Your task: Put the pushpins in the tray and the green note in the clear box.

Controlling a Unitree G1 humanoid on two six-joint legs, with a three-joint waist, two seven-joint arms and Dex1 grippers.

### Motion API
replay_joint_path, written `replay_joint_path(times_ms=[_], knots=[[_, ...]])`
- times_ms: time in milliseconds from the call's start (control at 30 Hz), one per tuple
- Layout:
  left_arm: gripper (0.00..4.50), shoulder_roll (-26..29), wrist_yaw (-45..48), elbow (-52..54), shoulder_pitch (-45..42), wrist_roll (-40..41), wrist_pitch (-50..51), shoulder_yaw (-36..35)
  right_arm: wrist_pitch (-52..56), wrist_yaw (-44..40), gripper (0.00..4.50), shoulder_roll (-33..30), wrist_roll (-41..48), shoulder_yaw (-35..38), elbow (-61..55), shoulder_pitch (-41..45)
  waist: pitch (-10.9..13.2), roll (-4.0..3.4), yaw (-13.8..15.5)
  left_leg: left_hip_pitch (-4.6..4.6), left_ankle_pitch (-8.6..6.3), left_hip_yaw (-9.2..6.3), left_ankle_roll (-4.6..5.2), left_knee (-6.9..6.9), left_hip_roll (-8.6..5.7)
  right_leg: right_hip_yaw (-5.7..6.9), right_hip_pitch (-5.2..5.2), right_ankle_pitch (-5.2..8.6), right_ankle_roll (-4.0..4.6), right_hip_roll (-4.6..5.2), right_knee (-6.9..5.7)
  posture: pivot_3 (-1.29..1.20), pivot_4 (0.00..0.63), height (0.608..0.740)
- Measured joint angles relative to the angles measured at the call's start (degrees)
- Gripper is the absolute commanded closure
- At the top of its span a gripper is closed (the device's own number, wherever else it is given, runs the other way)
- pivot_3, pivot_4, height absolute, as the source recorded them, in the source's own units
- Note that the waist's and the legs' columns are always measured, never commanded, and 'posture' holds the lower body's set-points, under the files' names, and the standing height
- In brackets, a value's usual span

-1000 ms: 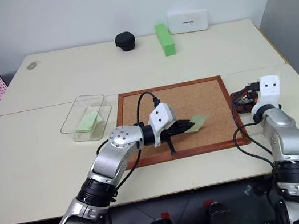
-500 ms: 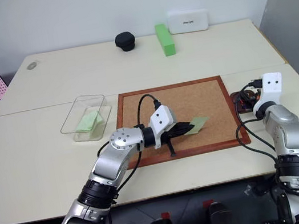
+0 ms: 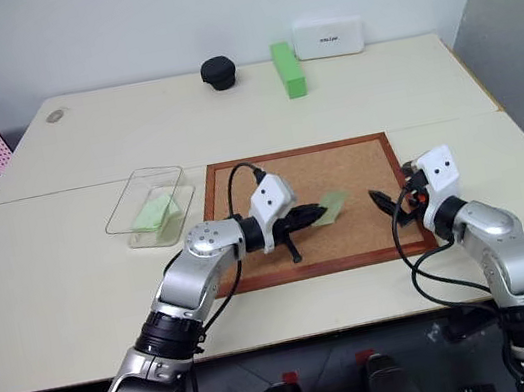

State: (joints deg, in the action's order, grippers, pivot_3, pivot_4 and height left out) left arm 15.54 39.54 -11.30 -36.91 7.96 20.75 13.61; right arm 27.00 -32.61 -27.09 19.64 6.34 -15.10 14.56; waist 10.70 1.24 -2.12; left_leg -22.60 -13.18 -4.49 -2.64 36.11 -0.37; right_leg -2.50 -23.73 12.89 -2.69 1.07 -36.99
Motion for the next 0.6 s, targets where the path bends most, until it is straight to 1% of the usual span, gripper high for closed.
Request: replay_joint_path(times_ms=[100, 133, 200, 367, 500, 600], knots=[[4.50, -0.49, -7.47, -2.13, -1.17, -1.73, 0.49, -3.58, 0.23, 0.10, 0.10, 1.71, 1.96, -0.64, -3.96, -0.17, 0.00, 0.00, -0.04, 0.01, 0.00, -0.03, 0.00, -0.02, 0.02, 0.02, -0.01, 0.00, 0.00, -0.01, -0.01, 0.00, 0.150, 0.740], [4.50, -0.97, -13.53, -3.83, -2.30, -2.96, 1.30, -6.54, 0.25, -0.11, 0.10, 3.16, 3.28, -2.00, -6.83, -0.22, 0.00, 0.00, -0.05, -0.01, 0.00, -0.08, 0.00, -0.02, 0.04, 0.05, -0.02, 0.00, 0.01, -0.03, -0.01, 0.00, 0.150, 0.740], [4.50, -1.33, -20.59, -5.06, -3.36, -4.26, 2.04, -10.30, 0.54, -0.17, 0.10, 4.27, 5.05, -3.65, -9.89, -0.10, 0.00, 0.00, -0.02, -0.03, 0.00, -0.10, 0.00, -0.02, 0.03, 0.07, -0.02, 0.00, 0.00, -0.02, 0.00, 0.00, 0.150, 0.740], [4.50, -1.99, -37.93, -4.71, -3.50, -8.31, 2.84, -18.37, 2.52, 0.27, 0.10, 5.09, 7.42, -5.01, -11.91, 2.32, 0.00, 0.01, 0.44, -0.06, 0.00, -0.11, -0.01, 0.02, -0.05, 0.08, -0.01, -0.02, -0.02, 0.08, 0.02, 0.00, 0.150, 0.740], [4.50, -3.06, -46.85, -0.50, -2.37, -10.66, 3.30, -21.67, 2.68, 0.01, 0.10, 5.06, 8.17, -5.55, -11.96, 2.41, 0.00, 0.01, 0.58, -0.10, 0.00, -0.13, -0.02, 0.00, -0.07, 0.11, -0.01, -0.02, -0.01, 0.11, 0.03, 0.00, 0.150, 0.740], [4.50, -3.50, -49.59, 0.64, -1.58, -11.25, 4.40, -22.62, 2.67, -0.46, 0.10, 5.05, 8.68, -5.82, -11.94, 2.43, 0.00, 0.01, 0.56, -0.09, 0.00, -0.11, -0.02, 0.01, -0.07, 0.11, -0.01, -0.03, -0.01, 0.11, 0.02, 0.00, 0.150, 0.740]])
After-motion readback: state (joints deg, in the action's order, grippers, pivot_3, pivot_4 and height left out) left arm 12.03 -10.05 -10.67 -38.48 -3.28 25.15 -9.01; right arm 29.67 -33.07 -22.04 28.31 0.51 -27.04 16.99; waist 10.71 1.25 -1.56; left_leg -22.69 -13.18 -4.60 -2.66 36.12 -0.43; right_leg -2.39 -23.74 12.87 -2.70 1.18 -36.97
